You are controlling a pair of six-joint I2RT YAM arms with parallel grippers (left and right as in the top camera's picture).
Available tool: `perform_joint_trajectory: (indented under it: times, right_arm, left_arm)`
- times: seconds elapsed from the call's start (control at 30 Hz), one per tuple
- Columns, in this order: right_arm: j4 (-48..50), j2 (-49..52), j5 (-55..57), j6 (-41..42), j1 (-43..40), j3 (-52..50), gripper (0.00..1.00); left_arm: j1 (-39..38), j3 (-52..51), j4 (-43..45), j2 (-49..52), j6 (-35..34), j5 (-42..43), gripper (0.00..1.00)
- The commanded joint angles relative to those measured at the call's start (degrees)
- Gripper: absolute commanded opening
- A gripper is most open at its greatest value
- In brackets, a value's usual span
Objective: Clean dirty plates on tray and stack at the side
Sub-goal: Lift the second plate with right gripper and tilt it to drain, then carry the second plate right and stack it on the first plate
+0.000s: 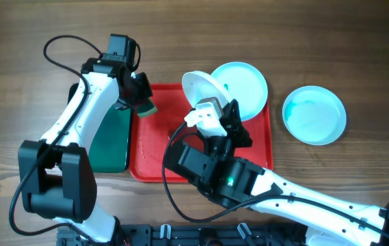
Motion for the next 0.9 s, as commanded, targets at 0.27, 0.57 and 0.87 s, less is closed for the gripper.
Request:
perform_joint_trajectory:
  times: [0.27, 0.57, 0.87]
  right_arm:
    - [-4.1, -1.0, -11.1, 11.2, 0.0, -0.6, 0.04]
    - [-12.5, -6.9, -59.5, 21.4, -29.6, -0.6, 0.04]
    - [-10.5, -4.7, -76.9, 15.4, -70.5, -0.9, 0.04]
  left_arm:
    - [0.0, 0.3, 0.2, -0.2, -0.5, -0.6, 0.04]
    - [0.0, 0.3, -0.2, -0.2, -0.4, -0.6, 0.04]
    - [0.0, 0.3, -0.5, -0.2, -0.3, -0.6, 0.04]
